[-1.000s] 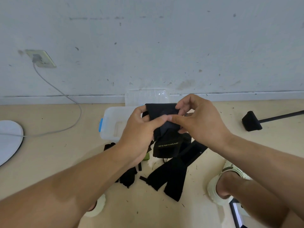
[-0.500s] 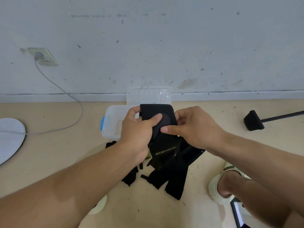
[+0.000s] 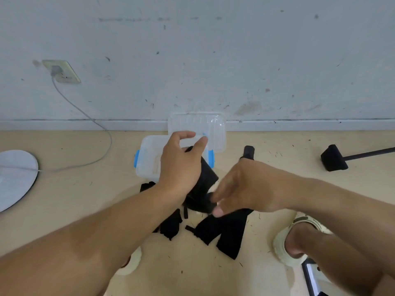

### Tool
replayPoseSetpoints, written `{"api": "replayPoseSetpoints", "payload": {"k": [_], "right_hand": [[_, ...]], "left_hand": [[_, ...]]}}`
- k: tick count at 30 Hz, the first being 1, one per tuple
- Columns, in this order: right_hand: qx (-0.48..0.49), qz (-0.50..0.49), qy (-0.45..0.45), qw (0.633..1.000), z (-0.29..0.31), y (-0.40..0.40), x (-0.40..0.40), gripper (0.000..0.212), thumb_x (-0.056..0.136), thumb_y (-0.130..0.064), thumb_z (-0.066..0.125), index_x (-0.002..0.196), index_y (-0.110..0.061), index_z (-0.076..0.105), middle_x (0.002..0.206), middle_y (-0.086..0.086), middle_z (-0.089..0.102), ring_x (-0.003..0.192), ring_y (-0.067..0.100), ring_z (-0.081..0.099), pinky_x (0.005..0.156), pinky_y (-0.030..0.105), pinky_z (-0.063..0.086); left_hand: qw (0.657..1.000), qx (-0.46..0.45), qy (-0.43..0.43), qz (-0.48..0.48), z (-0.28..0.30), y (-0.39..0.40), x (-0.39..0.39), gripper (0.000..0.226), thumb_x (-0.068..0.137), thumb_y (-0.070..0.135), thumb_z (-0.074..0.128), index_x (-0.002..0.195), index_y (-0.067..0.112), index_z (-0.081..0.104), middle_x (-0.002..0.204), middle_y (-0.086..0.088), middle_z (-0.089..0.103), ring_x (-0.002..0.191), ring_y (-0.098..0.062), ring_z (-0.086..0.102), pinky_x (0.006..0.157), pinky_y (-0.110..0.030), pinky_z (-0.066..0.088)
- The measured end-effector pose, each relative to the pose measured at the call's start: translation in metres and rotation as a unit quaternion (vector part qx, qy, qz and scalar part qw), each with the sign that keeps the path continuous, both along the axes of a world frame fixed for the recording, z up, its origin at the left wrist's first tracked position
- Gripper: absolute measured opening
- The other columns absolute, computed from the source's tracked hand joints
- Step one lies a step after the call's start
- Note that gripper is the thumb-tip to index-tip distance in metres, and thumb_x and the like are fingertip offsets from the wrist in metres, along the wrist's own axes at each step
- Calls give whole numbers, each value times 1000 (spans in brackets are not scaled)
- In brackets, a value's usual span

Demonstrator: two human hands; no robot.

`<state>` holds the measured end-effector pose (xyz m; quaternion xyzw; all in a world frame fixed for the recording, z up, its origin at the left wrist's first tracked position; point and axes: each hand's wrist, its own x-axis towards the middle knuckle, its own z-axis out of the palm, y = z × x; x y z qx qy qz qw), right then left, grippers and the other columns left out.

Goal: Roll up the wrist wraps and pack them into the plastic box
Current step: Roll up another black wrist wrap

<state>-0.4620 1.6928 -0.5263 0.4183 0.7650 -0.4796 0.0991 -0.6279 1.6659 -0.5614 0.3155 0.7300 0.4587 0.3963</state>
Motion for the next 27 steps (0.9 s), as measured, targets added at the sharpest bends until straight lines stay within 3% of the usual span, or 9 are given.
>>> {"api": "replayPoseSetpoints", "payload": {"k": [3,5,8,10,13,16,20,25,27], "right_hand": [[94,-32,-49,994,-2,13,12,9,85,-39,82,93,-35,80,81,-25,73,83,-5,66,75,7,49],[159,-60,-48,984,-10,23,15,33,86,-37,80,117,-41,70,96,-27,68,92,-4,65,90,21,52],[14,-49,0,999,-17,28,11,70,87,-32,81,147,-44,47,130,-27,57,113,-4,60,98,22,48],[-67,-22,10,997,-20,29,9,71,86,-30,82,147,-44,48,143,-27,52,127,1,54,106,28,45],[-94,-17,29,995,-18,36,15,31,89,-29,80,117,-27,70,123,-17,71,117,3,63,109,34,43],[-135,-17,59,989,-9,44,23,14,89,-25,80,98,-16,73,105,7,78,96,15,72,94,32,49],[-131,-69,119,982,-1,46,25,7,84,-28,82,82,-23,77,88,5,79,80,13,72,76,20,52],[-112,-178,177,961,-2,50,24,15,91,-21,75,102,-12,78,107,18,77,96,30,74,95,39,55],[-123,-200,186,954,-4,52,25,17,97,-11,67,112,-9,75,111,17,77,108,35,73,99,40,55]], "left_hand": [[997,-2,46,-65,10,4,-5,34,101,50,57,133,37,60,103,21,61,82,11,55,72,-9,37],[991,5,67,-113,14,3,-3,38,101,47,59,138,41,57,68,17,56,60,2,55,66,-11,41],[981,9,75,-181,20,1,-1,46,97,44,65,142,45,53,42,12,42,45,-5,45,56,-12,41],[975,15,76,-210,23,1,0,52,93,51,66,143,49,51,46,9,49,49,-5,53,63,-15,44],[973,25,84,-215,23,1,-3,56,93,59,59,146,48,46,63,3,64,65,-10,66,74,-23,49],[981,-4,84,-175,15,4,-8,58,98,58,54,151,41,40,93,-8,72,85,-11,68,78,-18,46],[983,-1,74,-166,7,6,-10,61,101,51,55,156,33,33,109,9,69,103,1,60,84,-16,37],[977,10,28,-212,5,1,-8,52,96,51,65,143,36,48,107,12,73,108,-7,67,103,-35,51],[971,7,10,-240,5,-3,-5,57,93,48,72,144,37,47,107,14,74,102,-7,71,99,-32,53]]}}
